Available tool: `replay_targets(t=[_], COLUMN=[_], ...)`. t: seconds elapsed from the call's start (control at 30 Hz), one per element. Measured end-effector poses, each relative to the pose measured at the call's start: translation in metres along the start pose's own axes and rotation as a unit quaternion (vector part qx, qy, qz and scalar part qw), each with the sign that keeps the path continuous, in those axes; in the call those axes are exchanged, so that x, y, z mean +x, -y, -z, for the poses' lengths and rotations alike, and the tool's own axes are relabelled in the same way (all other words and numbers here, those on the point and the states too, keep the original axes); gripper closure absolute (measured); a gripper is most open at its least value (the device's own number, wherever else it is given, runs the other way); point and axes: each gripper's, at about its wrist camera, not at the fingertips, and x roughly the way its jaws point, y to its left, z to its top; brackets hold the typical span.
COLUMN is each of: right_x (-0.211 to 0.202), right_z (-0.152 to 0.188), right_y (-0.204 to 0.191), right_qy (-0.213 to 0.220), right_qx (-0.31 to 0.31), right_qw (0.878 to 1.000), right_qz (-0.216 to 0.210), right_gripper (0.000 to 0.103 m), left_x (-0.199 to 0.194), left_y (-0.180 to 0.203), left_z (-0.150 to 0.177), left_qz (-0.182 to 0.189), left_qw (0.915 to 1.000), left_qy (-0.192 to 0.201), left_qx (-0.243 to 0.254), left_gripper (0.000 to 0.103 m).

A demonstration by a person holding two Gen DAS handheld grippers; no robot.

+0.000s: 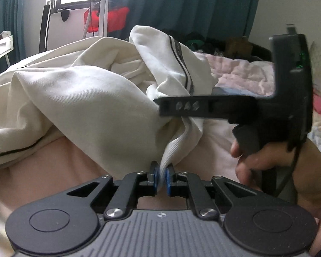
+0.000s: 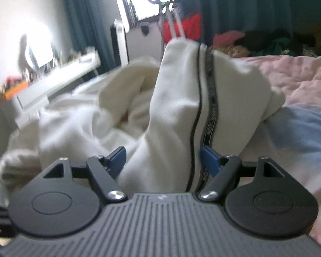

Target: Fold clothes

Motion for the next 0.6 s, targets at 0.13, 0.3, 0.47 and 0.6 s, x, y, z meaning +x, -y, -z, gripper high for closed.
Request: replay_targets(t=[0.13,0.3,0.47,0.6], right_x=[0.003,-0.008,-0.028,-0.044], right_z=[0.003,0.004,0.01,0.014], right_y=[-0.001,0.001,0.021,0.037], right_qy=[-0.016,-0.02,-0.025,-0.029], right_qx=[-0.003,0.0,0.067,0.121], right_qw=[1.0,0.998,0.994,0.988], right_qz=[0.026,0.064,0.078,0.09], right_gripper=[0.042,0.081,0.087,0.087], left_x=[0.005,0.002,-0.008,-0.015], left_y=[0.001,0.006,0.011,0.02], left_z=[-0.002,-0.003,-0.002,0.0], left_qz=[0.001,0.004,0.029,0.047], left_qw=[1.0,0.9999,0.9988,0.9973], left_qy=[-0.002,0.013,0.037,0.044], left_qx=[0.002,0.01,0.013,0.035], left_gripper=[0.095,0.093,0.093,0.092])
